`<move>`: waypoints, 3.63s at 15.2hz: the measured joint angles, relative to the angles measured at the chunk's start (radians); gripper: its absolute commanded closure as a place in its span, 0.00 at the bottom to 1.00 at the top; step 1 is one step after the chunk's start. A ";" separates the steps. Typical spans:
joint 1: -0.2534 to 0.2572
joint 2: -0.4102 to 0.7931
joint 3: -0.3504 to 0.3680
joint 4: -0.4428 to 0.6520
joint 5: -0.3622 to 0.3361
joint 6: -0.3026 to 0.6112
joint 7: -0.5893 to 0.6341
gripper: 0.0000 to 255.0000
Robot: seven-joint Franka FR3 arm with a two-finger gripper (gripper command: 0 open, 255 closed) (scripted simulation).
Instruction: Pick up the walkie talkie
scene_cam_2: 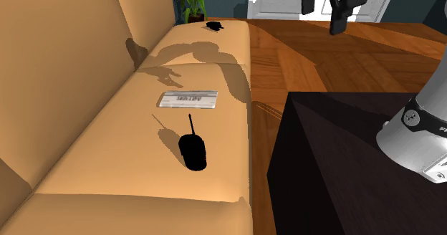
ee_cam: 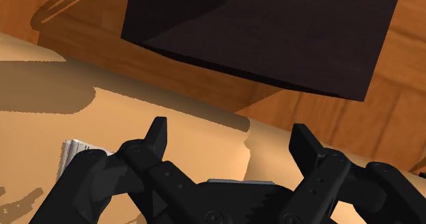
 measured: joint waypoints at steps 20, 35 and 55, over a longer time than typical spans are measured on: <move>0.008 0.751 -0.028 0.301 0.166 0.517 -0.079 0.00; -0.015 1.098 0.000 0.535 0.245 0.650 -0.132 0.00; -0.014 1.025 -0.005 0.533 0.237 0.580 -0.124 1.00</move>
